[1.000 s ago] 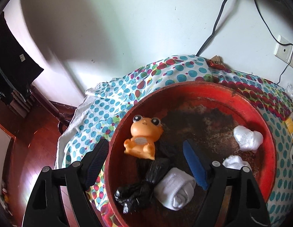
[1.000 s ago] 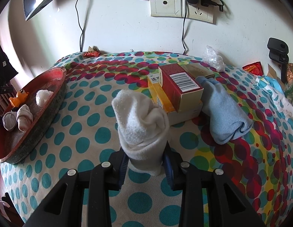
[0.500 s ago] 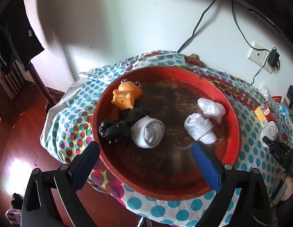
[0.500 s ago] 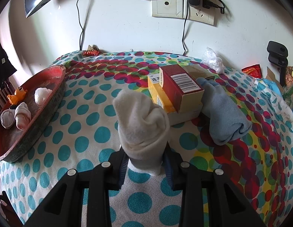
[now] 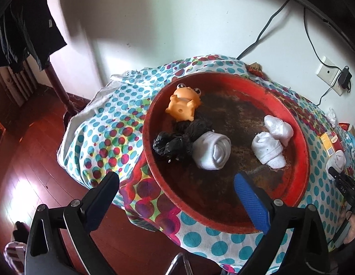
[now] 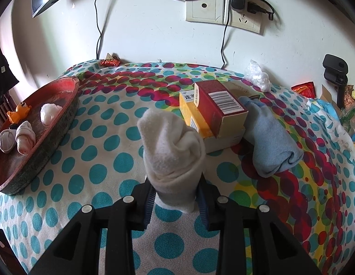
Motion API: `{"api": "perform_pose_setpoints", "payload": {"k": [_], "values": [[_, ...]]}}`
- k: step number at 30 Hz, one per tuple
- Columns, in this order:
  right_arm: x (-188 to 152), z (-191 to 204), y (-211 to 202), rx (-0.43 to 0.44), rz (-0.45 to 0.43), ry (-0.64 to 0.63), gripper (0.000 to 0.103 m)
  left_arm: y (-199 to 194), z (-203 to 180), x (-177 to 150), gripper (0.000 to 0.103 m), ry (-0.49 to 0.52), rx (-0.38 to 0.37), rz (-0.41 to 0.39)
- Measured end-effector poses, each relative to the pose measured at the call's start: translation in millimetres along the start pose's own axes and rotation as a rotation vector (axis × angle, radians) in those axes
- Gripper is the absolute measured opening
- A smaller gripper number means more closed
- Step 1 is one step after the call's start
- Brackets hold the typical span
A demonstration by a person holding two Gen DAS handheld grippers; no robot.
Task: Organize objects
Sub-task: 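Lift the tall white sock with the right gripper toward the red tray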
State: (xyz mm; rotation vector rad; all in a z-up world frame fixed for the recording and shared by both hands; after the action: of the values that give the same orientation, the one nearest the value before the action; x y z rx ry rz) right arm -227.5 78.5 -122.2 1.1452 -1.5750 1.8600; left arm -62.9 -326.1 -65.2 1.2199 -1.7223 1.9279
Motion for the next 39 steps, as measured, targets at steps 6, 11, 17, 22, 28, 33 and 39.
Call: {"api": "perform_pose_setpoints", "payload": {"k": [6,11,17,22,28,33,39], "values": [[0.6,3.2,0.2,-0.026,-0.001,-0.038,0.032,-6.0,14.7,-0.4,0.100,-0.064,-0.011,0.043],[3.9,6.9,-1.0,-0.036,0.017,-0.033,0.029,-8.9,15.6,-1.1,0.100,-0.080,-0.017,0.070],[10.4,19.5,-12.9,-0.004,0.002,-0.011,0.029,-13.9,5.6,-1.1,0.100,-0.064,-0.044,0.079],[21.5,38.4,-24.9,0.040,-0.019,-0.007,0.029,-21.2,-0.6,1.1,0.100,-0.048,-0.060,0.073],[39.1,72.6,-38.3,0.106,-0.052,-0.027,0.029,-27.2,-0.7,2.5,0.100,-0.045,-0.063,0.070],[53.5,106.1,-45.2,0.159,-0.059,-0.049,0.029,-31.7,-0.4,3.9,0.100,-0.042,-0.068,0.063],[64.2,144.9,-44.5,0.208,-0.047,-0.081,0.029,-33.8,-1.2,4.5,0.100,-0.040,-0.075,0.064]]}}
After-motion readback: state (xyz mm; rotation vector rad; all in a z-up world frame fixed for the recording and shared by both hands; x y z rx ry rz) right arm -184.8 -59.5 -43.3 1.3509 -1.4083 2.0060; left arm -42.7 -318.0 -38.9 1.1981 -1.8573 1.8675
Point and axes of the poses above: each gripper's, at about its wrist camera, not at the fingertips, and y roughly the way its jaws point, z to its left, x to its top, the point moved 4 cm from there along y, roughly the way its jaws point, and after that the axes turned 14 degrees about -z, right-handed, at the moved point
